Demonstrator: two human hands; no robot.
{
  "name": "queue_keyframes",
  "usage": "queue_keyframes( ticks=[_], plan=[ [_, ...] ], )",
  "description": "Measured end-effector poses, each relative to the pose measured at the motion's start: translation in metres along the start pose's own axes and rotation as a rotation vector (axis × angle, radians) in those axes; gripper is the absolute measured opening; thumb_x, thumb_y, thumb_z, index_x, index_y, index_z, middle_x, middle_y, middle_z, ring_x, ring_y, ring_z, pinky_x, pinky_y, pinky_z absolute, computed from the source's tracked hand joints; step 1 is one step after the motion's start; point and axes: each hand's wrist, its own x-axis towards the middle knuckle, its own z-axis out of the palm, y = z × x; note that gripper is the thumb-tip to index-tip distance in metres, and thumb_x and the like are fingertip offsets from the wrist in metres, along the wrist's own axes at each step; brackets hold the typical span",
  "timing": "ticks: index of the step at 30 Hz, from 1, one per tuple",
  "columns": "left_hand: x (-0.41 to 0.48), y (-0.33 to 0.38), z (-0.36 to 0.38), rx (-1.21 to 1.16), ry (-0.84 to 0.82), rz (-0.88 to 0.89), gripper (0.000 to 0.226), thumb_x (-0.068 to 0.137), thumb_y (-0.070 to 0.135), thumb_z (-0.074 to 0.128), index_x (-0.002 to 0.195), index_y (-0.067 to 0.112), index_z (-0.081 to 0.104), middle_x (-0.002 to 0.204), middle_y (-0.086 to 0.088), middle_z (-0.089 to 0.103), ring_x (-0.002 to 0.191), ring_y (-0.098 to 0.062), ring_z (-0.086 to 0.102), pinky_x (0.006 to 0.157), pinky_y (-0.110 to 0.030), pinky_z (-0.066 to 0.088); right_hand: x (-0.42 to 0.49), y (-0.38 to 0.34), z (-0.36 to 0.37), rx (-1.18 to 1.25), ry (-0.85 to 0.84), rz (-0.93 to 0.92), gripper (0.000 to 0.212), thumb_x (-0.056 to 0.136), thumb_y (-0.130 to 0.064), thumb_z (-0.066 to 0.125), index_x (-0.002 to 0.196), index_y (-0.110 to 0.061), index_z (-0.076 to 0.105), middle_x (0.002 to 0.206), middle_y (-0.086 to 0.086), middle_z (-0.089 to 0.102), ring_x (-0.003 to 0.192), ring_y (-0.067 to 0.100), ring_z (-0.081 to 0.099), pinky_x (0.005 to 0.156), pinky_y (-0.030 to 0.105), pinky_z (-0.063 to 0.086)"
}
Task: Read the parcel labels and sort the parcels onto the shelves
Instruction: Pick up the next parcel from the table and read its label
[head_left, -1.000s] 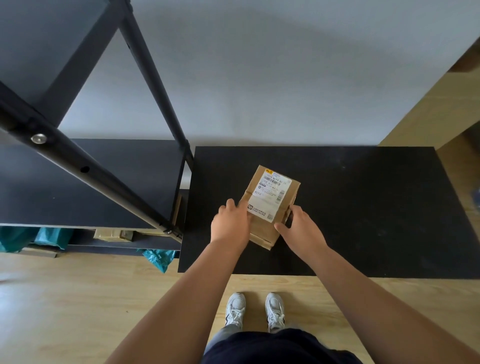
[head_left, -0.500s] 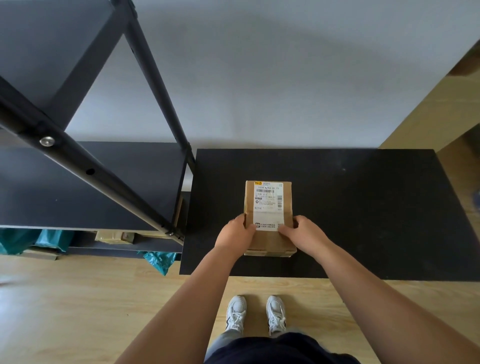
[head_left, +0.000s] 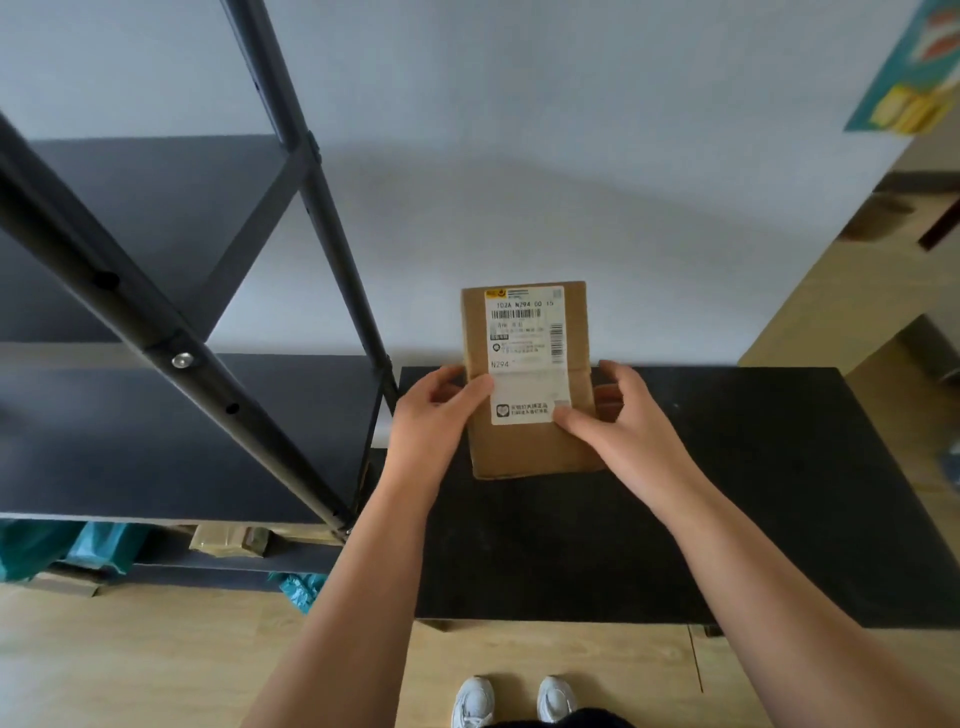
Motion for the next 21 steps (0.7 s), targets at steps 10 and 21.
queue_keyframes(
  ticks=[10, 21],
  plan=[
    [-0.039, 0.073, -0.026, -0.060, 0.039, 0.242, 0.047, 0.078, 0.046, 0.075, 0.121, 0.028, 0.070, 0.097, 0.007, 0.079, 0.088, -0.006, 0.075, 0.075, -0.024, 0.060, -0.037, -0.057, -0.033, 0.134, 0.113, -0.324, 0.049, 0.083, -0.041, 0.070, 0.123, -0.039, 0.043, 0.123, -0.017, 0.057, 0.105, -0.003, 0.057, 0.071, 0.012, 0.052],
    [-0.067, 0.108, -0.034, -0.124, 0.041, 0.427, 0.062, 0.060, 0.049, 0.077, 0.119, 0.030, 0.073, 0.091, 0.008, 0.077, 0.096, -0.011, 0.074, 0.084, -0.031, 0.059, -0.058, -0.083, -0.056, 0.361, 0.142, -0.473, 0.053, 0.081, -0.024, 0.074, 0.127, -0.026, 0.047, 0.123, -0.012, 0.063, 0.120, 0.004, 0.057, 0.100, 0.040, 0.050]
  ],
)
